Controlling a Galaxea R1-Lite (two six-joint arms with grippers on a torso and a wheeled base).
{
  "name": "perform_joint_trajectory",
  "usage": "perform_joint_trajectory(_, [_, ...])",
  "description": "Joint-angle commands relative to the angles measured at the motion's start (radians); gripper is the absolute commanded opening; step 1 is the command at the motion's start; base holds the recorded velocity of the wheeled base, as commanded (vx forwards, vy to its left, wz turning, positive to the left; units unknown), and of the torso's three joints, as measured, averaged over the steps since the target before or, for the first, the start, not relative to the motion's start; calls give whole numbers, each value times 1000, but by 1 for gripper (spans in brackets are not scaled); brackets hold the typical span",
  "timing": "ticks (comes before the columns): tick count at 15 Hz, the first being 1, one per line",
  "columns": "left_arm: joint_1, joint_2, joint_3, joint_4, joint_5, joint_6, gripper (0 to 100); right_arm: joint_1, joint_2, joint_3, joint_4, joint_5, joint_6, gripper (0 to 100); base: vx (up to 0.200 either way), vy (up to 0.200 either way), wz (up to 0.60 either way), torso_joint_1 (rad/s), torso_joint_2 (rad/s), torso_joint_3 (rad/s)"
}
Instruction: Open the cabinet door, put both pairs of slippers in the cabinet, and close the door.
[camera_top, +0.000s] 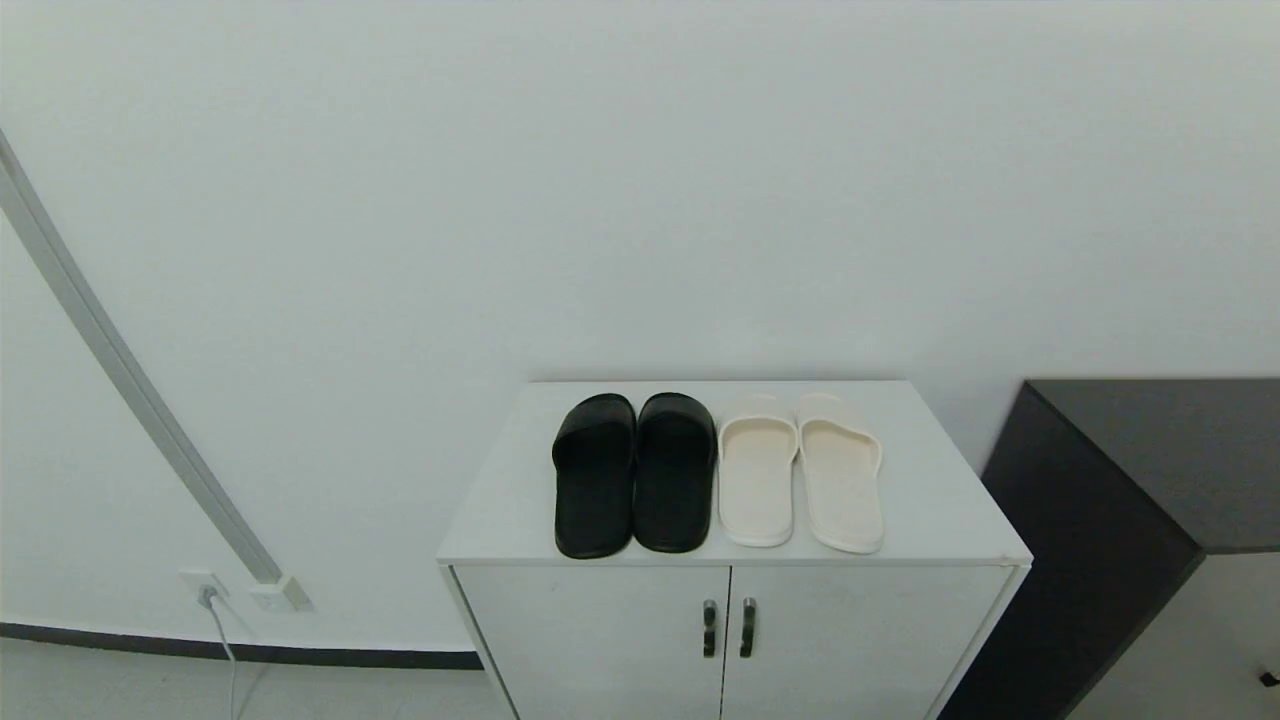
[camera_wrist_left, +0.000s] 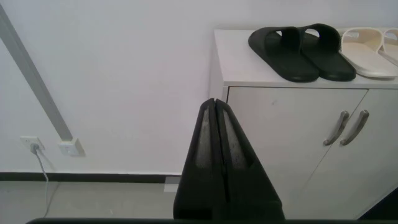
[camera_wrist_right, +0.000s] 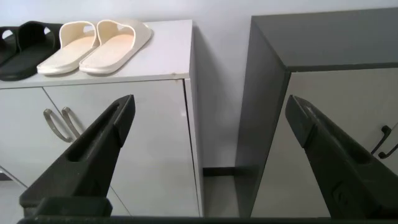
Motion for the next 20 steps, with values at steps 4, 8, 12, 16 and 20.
perform_joint_trajectory(4, [0, 1, 0, 0, 0, 0, 0, 0, 1, 0, 0, 5, -1, 100, 0, 0, 0, 0, 0, 0])
perform_joint_trajectory(8, [0, 1, 0, 0, -1, 0, 0, -2, 4, -11, -11, 8, -16, 100, 0, 0, 0, 0, 0, 0])
perform_joint_trajectory(12, [0, 1, 0, 0, -3, 2, 0, 12, 328, -261, 41, 31, -53, 100, 0, 0, 0, 0, 0, 0])
perform_joint_trajectory(16, [0, 1, 0, 0, -3, 2, 0, 72, 613, -281, -149, 87, -55, 100, 0, 0, 0, 0, 0, 0])
perform_joint_trajectory(20, [0, 1, 0, 0, -3, 2, 0, 256, 874, -356, -270, 74, 68, 100, 0, 0, 0, 0, 0, 0])
